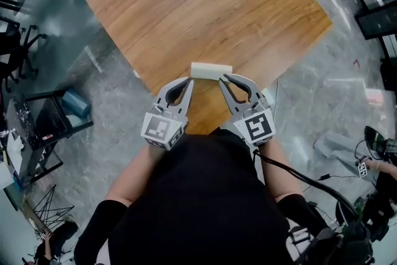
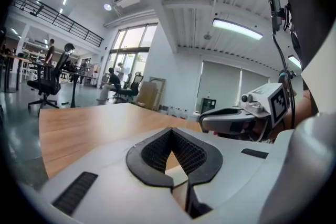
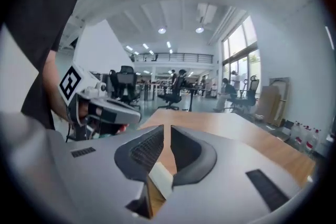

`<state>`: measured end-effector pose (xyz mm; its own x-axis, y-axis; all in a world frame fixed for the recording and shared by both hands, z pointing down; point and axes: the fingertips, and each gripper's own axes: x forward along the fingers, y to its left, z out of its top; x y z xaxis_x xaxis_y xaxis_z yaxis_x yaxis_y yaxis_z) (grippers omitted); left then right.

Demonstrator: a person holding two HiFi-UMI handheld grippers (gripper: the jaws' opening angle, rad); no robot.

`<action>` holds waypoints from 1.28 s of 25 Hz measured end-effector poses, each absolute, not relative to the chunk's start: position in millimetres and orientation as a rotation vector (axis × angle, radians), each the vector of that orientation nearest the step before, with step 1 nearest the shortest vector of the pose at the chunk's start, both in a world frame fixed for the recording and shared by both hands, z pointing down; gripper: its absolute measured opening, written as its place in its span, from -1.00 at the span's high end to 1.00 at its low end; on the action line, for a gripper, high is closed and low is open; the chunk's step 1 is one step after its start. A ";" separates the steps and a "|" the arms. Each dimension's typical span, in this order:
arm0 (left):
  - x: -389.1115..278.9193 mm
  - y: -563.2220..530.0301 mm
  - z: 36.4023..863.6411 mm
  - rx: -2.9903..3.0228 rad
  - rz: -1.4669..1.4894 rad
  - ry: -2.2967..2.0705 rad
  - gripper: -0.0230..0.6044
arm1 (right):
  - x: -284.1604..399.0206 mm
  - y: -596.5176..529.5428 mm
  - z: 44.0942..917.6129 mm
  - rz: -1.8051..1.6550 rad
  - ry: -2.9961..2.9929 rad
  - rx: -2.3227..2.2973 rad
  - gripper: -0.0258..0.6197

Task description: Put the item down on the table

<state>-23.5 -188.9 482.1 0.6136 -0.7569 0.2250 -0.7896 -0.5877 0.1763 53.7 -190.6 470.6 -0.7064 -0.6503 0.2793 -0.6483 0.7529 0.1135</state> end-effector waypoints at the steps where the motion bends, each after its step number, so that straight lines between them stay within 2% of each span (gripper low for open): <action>1: -20.6 -187.5 477.7 2.593 0.175 -1.255 0.92 | 58.6 -187.5 456.7 -0.010 -2.675 1.082 0.79; 10: 8.1 -174.0 443.0 2.682 0.099 -1.190 0.92 | 70.6 -156.3 414.2 0.040 -2.752 1.357 0.88; 32: 13.1 -165.8 411.3 2.750 0.054 -1.194 0.92 | 58.8 -154.7 405.6 -0.027 -2.715 1.379 0.88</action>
